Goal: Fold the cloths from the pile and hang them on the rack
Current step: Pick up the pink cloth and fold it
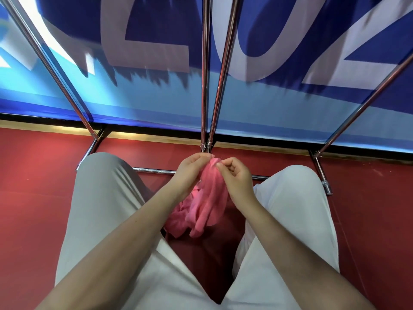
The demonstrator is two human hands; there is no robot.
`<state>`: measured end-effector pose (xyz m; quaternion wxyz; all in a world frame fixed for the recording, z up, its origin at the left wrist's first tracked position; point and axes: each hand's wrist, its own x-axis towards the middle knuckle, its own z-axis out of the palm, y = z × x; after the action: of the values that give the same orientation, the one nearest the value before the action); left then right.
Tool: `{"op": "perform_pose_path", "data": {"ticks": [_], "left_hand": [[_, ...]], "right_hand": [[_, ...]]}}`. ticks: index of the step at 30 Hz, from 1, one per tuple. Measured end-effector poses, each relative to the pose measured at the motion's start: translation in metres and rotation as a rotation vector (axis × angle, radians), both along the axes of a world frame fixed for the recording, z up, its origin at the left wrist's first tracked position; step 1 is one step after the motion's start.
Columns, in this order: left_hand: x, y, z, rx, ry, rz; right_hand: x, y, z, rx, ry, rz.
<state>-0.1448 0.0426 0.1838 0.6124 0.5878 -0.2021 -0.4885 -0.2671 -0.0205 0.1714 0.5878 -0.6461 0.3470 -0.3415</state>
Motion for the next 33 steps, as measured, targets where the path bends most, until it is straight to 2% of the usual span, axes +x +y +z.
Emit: {"op": "perform_pose_path", "data": {"ticks": [3, 8, 15, 19, 24, 29, 33], "left_hand": [[0.0, 0.009, -0.004, 0.018, -0.076, -0.133], [0.002, 0.021, -0.007, 0.095, -0.154, -0.191], [0.017, 0.026, -0.013, 0.093, -0.077, 0.015], [0.021, 0.027, -0.014, 0.107, -0.054, 0.051], [0.021, 0.026, -0.01, 0.09, 0.087, 0.091], [0.017, 0.023, 0.0, 0.029, 0.196, 0.225], [0.017, 0.021, 0.005, 0.012, 0.171, 0.301]], "right_hand": [[-0.004, -0.001, 0.002, 0.003, -0.009, -0.035], [-0.008, -0.003, 0.003, -0.031, 0.011, -0.103], [-0.013, -0.011, 0.0, -0.061, 0.071, -0.13], [-0.017, -0.009, 0.0, -0.137, 0.092, -0.142], [-0.02, -0.012, 0.0, -0.182, 0.085, -0.19], [-0.021, -0.016, -0.003, -0.18, 0.094, -0.187], [-0.019, -0.018, -0.007, -0.171, 0.131, -0.178]]}}
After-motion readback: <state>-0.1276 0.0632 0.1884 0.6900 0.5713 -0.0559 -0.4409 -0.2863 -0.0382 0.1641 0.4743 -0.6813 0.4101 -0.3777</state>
